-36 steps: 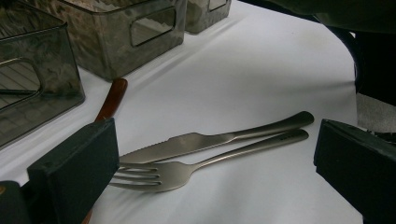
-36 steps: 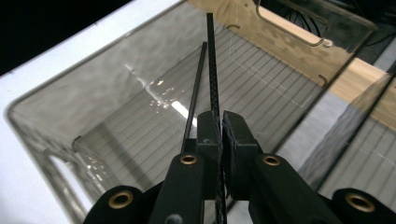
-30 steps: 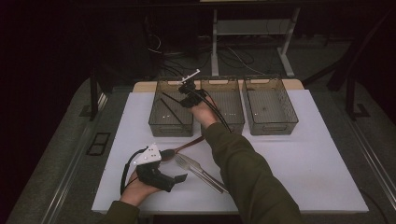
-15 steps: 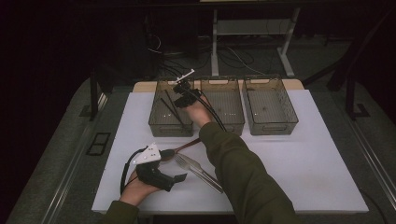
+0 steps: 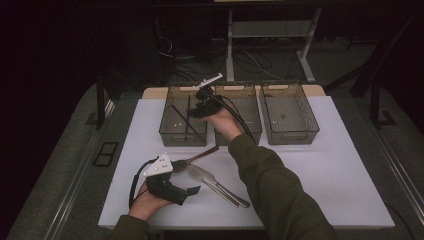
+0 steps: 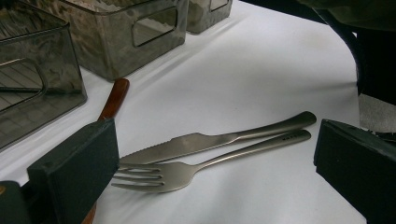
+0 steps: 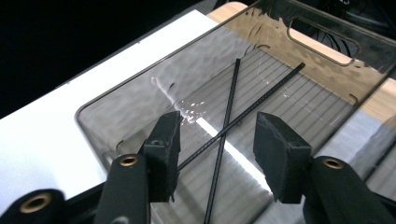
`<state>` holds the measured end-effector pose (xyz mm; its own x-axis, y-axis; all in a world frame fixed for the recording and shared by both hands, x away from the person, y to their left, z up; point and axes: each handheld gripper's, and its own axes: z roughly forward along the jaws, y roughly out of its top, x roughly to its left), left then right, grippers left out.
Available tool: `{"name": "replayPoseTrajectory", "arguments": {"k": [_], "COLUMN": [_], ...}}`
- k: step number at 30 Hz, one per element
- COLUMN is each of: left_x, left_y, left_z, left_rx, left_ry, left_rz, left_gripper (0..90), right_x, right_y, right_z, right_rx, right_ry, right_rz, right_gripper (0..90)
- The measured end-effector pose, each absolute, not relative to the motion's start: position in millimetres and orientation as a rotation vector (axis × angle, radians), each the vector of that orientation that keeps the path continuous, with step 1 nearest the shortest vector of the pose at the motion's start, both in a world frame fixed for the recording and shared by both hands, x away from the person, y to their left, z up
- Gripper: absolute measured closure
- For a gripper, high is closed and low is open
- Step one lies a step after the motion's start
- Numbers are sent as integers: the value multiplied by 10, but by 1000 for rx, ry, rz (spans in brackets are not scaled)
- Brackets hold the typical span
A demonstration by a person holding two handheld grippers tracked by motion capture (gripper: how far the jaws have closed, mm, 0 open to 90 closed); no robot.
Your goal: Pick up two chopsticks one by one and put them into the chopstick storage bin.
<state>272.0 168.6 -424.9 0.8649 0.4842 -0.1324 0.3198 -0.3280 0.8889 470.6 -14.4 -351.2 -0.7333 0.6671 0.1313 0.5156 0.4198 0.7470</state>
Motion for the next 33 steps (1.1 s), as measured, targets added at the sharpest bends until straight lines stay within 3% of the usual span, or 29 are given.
{"name": "replayPoseTrajectory", "arguments": {"k": [9, 21, 33], "left_x": [2726, 2732, 2706], "left_y": [1693, 1700, 1691], "left_z": [-4252, -4258, -4247], "left_rx": [1951, 1935, 1944], "left_ry": [593, 625, 623], "left_rz": [194, 202, 214], "left_gripper": [0, 0, 0], "right_x": [4436, 3967, 3500], "right_y": [-603, -1200, -1838], "right_z": [-3457, -3529, -3759], "right_rx": [941, 839, 905], "right_ry": [2508, 2529, 2460], "right_rz": [1324, 1401, 1437], "right_gripper": [415, 374, 295]}}
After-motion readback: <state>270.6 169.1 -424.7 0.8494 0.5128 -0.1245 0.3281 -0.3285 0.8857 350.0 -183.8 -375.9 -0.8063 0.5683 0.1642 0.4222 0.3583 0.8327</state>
